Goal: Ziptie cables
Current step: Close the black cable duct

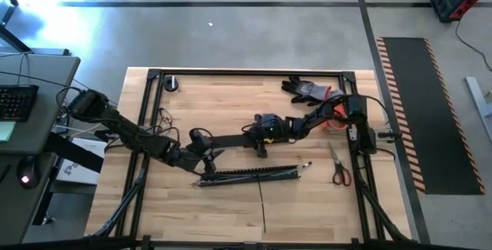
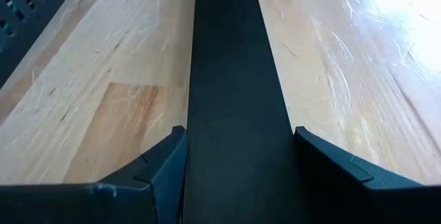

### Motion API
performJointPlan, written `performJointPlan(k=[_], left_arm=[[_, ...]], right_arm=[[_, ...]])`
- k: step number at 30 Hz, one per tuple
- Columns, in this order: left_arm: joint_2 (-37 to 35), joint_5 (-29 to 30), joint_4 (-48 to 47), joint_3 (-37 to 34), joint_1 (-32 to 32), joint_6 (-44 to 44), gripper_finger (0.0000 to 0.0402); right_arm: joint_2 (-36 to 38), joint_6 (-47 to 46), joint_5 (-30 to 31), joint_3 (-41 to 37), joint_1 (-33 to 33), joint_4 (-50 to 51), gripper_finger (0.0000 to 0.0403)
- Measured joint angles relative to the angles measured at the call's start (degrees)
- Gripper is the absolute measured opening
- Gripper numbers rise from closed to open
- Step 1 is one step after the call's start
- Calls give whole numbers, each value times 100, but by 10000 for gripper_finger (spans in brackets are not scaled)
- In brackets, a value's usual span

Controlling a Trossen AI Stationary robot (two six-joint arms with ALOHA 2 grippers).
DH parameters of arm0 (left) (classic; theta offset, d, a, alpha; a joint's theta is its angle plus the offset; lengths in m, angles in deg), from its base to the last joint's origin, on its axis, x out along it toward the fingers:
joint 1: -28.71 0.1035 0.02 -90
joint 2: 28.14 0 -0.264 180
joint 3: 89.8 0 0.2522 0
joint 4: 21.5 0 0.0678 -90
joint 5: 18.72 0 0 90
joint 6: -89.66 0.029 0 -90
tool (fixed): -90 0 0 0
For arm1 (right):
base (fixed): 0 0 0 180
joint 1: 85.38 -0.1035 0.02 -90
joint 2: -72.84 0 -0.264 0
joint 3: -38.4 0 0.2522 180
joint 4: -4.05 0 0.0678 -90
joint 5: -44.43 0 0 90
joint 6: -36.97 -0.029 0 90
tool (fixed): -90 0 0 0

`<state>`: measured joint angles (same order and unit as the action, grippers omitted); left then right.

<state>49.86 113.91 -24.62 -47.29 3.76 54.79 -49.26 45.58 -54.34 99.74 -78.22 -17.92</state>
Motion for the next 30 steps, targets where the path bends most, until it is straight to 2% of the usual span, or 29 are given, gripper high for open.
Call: performJointPlan(k=[6,11,16,23,27,30], left_arm=[[-199,-169,-29,267,-160,208,138],[-607,-247,-309,530,-426,402,138],[-1188,-209,-658,576,-686,196,138],[-2030,494,-1026,579,-1293,120,138],[-2555,890,-1134,579,-1628,306,138],[-2910,948,-1166,581,-1766,549,133]], right_arm=[[172,-327,333,-33,-120,-57,209],[695,-375,431,-96,-166,282,209],[1430,-284,542,-82,-241,688,209],[2505,-159,629,-66,-560,1406,209],[2963,-377,951,-61,-906,1818,209],[3189,-671,1008,65,-1194,2133,209]])
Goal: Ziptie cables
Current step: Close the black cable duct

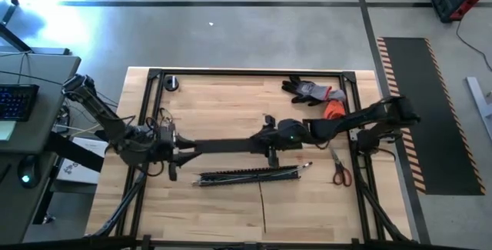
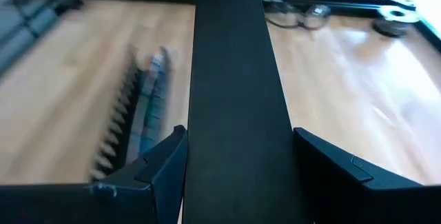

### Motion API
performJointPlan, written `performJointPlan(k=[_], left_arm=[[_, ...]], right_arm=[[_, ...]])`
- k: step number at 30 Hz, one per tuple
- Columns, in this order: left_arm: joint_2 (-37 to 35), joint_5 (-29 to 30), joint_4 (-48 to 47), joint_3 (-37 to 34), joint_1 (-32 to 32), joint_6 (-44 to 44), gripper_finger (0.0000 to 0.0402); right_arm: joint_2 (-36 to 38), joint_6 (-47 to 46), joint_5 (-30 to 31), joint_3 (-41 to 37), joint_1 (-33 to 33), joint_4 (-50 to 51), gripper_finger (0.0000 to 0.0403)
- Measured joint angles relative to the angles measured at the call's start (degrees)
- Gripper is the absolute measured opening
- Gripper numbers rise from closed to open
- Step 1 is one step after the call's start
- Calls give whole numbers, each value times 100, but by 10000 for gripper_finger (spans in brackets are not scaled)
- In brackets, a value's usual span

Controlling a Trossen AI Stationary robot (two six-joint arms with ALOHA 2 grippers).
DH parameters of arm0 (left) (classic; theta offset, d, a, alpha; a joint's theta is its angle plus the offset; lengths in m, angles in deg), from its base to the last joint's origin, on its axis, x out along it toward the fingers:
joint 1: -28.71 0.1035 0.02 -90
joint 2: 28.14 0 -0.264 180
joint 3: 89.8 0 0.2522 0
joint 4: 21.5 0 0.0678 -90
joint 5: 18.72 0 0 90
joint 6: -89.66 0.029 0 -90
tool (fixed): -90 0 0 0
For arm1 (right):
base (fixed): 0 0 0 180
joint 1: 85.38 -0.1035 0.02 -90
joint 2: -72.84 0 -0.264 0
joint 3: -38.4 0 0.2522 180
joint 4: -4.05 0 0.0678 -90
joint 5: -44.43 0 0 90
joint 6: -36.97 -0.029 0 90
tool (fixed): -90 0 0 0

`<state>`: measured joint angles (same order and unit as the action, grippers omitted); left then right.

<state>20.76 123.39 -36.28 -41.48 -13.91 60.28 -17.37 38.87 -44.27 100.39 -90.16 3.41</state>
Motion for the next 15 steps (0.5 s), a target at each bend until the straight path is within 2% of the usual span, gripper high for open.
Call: performJointPlan(k=[4,9,15], left_arm=[[-325,-106,-318,2,-80,-42,106],[-247,-297,-1001,0,-78,-550,16],[193,-543,-1296,-2,-115,-1257,1]], right_arm=[[-82,-288,0,495,-377,851,209],[-372,-518,-23,1108,-781,1667,209],[-656,-911,-22,1484,-995,1904,209]])
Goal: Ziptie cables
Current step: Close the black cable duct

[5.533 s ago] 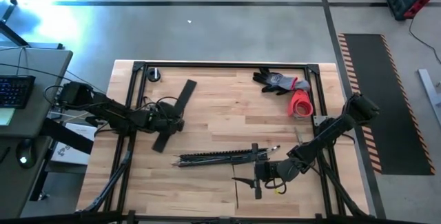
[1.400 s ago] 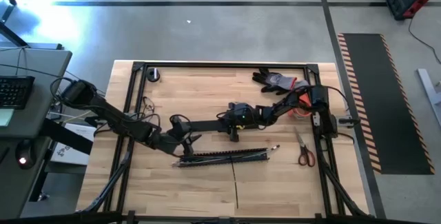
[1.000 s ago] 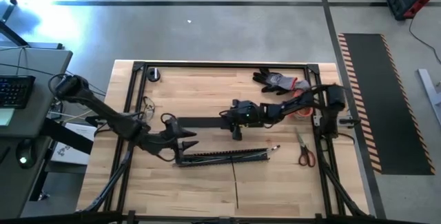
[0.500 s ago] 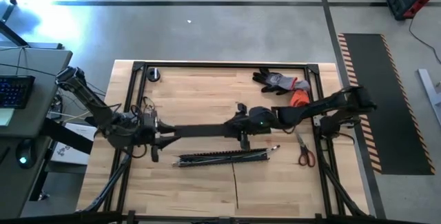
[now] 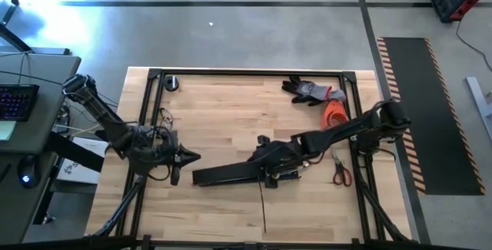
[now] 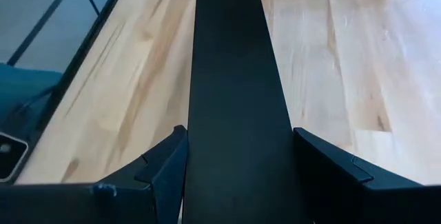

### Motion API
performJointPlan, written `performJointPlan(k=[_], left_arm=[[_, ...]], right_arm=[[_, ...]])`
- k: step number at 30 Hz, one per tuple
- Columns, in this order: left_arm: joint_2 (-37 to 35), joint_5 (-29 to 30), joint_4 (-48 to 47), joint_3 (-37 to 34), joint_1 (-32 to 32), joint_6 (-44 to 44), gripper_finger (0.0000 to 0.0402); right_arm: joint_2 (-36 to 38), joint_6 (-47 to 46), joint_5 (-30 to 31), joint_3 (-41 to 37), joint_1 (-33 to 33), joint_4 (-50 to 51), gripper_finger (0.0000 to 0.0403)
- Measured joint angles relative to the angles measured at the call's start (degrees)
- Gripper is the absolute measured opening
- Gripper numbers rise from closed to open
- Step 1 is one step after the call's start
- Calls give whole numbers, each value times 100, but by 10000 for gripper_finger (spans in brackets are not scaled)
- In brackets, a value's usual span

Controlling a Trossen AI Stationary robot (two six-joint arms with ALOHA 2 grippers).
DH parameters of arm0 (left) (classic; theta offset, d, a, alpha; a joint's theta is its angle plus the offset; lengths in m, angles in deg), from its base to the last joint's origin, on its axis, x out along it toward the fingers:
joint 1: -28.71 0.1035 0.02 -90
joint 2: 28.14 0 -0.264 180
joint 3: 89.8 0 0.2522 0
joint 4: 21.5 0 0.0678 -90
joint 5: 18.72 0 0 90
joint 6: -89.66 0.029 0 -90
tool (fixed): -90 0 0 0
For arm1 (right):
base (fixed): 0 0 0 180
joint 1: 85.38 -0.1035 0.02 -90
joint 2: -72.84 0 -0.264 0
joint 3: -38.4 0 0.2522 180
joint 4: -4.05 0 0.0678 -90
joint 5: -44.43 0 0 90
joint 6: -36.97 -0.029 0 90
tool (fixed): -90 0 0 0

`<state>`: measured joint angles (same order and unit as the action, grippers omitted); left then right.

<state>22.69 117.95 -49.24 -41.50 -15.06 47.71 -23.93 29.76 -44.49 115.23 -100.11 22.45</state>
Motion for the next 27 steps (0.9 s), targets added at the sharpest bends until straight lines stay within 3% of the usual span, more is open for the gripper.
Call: performJointPlan(k=[8,17,27], left_arm=[[689,-293,14,0,-80,-483,0],[1517,-330,22,0,-90,-992,0],[1803,-504,148,0,-252,-1148,0]], right_arm=[[-578,-193,4,171,42,40,209],[-617,-284,-67,182,53,57,209],[-796,-284,-52,182,3,185,209]])
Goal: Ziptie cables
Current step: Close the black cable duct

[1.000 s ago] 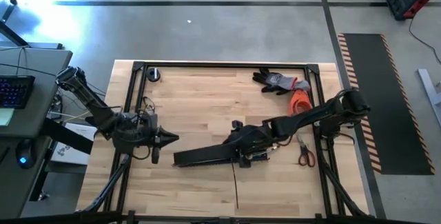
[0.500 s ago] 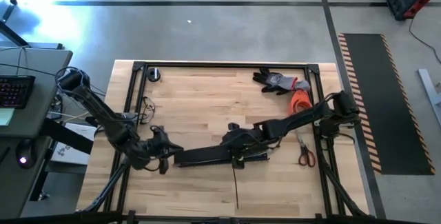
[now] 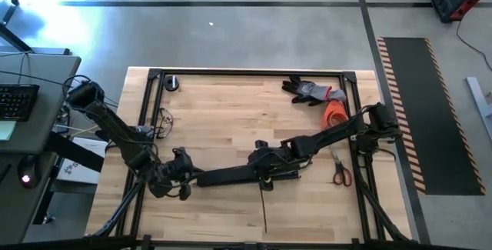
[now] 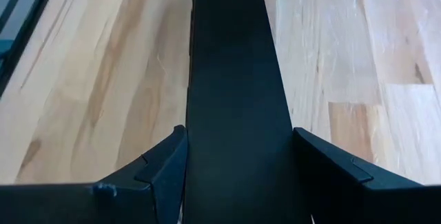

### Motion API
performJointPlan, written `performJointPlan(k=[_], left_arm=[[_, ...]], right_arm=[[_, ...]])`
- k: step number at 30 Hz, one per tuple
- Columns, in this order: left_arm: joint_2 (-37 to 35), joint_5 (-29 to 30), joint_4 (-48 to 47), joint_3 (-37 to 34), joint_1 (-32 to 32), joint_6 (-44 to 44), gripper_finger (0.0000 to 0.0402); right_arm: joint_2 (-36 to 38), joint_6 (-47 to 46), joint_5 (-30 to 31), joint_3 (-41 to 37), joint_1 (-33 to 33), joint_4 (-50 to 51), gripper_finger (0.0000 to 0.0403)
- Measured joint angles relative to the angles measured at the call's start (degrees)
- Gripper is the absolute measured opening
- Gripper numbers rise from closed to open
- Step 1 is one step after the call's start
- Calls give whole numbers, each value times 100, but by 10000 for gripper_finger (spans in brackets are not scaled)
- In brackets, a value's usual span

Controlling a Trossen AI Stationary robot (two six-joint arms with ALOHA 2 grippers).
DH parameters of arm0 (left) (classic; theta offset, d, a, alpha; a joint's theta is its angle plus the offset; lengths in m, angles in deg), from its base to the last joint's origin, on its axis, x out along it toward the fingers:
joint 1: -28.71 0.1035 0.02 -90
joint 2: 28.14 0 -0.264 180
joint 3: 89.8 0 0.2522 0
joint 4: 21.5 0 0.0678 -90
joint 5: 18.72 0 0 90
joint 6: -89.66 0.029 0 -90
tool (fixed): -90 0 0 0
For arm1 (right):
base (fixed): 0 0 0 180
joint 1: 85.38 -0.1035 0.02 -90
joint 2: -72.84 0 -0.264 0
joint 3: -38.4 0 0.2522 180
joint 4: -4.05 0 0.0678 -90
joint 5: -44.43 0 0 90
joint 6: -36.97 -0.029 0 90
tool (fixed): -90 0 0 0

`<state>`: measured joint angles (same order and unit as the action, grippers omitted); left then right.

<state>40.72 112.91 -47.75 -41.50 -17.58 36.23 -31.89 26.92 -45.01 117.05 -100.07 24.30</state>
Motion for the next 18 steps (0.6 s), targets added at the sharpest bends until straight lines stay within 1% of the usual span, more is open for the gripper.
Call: performJointPlan(k=[4,8,14,18], left_arm=[[-19,135,-9,0,-147,3,0],[-17,198,-9,0,-224,3,0],[-17,198,-15,0,-361,13,0],[-17,169,-27,0,-446,57,0]], right_arm=[[1,92,101,0,-35,-119,209],[12,107,31,0,-35,-303,209],[15,149,-73,0,-52,-283,209],[15,136,-14,0,-86,-99,209]])
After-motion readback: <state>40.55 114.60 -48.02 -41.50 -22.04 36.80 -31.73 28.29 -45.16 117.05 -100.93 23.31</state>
